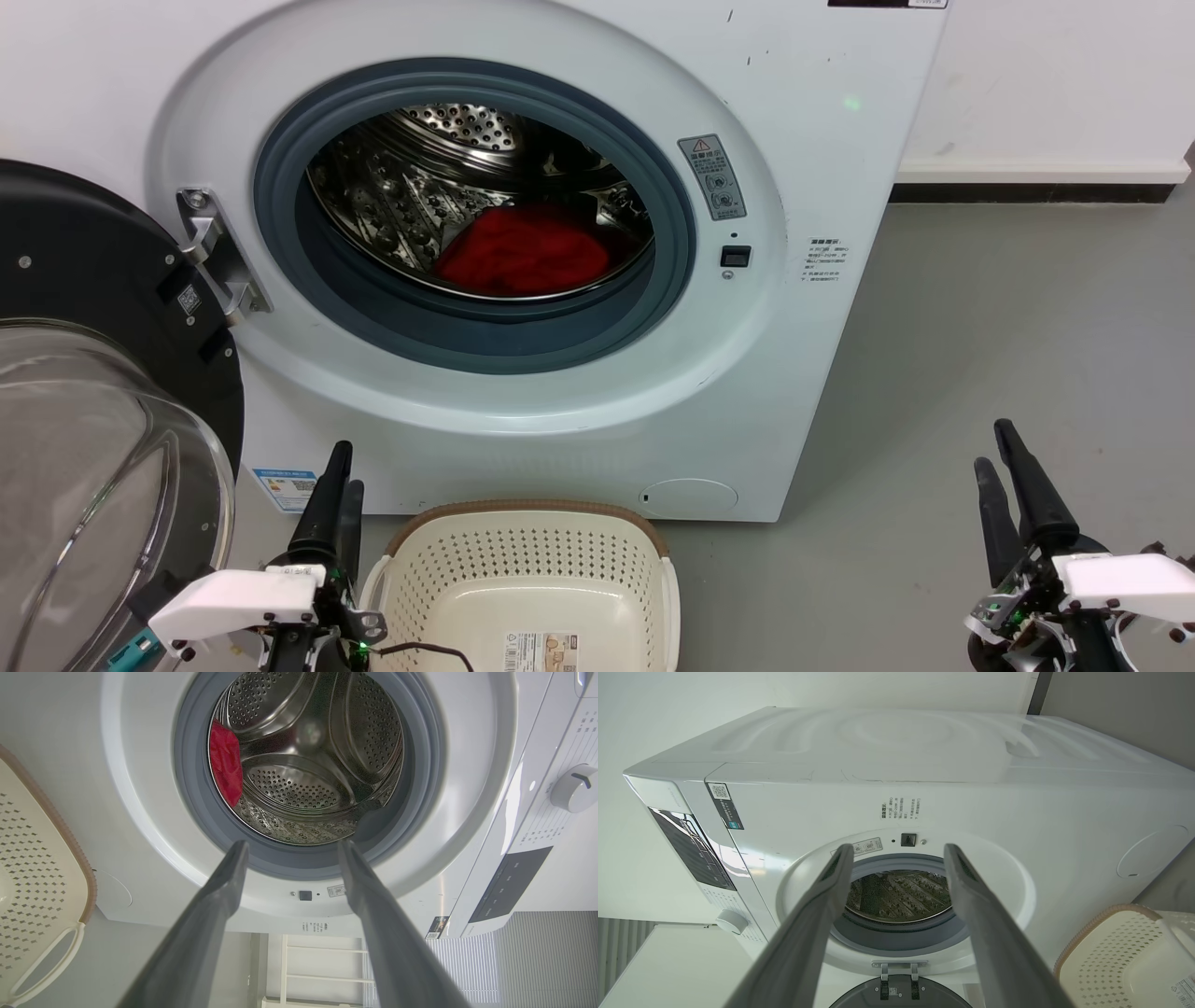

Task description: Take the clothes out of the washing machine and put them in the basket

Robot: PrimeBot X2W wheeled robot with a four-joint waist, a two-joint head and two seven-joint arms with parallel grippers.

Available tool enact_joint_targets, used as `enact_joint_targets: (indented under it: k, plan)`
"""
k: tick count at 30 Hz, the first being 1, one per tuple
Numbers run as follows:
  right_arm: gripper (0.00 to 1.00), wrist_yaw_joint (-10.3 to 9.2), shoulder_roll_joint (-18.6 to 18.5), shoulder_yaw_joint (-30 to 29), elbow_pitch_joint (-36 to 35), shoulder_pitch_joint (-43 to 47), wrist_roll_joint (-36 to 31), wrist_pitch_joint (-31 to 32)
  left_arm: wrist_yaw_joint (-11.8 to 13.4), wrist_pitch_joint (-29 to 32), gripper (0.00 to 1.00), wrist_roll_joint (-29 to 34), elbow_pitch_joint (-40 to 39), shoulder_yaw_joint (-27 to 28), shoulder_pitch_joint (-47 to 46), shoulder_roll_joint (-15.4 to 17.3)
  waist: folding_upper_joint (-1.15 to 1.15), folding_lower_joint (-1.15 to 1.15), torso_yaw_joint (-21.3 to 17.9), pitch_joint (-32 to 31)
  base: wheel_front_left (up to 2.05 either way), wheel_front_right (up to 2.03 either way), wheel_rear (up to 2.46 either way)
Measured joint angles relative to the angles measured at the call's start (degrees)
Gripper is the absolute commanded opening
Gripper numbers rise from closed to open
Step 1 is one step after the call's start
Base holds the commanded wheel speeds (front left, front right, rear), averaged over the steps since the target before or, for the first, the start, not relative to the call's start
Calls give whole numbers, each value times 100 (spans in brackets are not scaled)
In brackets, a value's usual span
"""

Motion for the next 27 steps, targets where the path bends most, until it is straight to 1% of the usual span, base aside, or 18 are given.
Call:
enact_joint_targets:
  k: [4, 7, 27]
  plan:
    - [100, 0, 0, 38, -74, 13, -233, -105, 0, -105, 100, 313, -48, -51, -20, 12, 0, 0, 15, -2, 0, 0, 0]
    - [100, 0, 1, 68, -134, 56, -510, -181, 0, -189, 100, 667, -111, -108, -40, 30, 0, 0, 26, -2, 0, 0, 0]
    - [100, 0, 4, 218, -528, 169, -3179, -631, 0, -636, 100, 2941, -315, -287, -128, 44, 0, 0, 105, -20, 0, 0, 0]
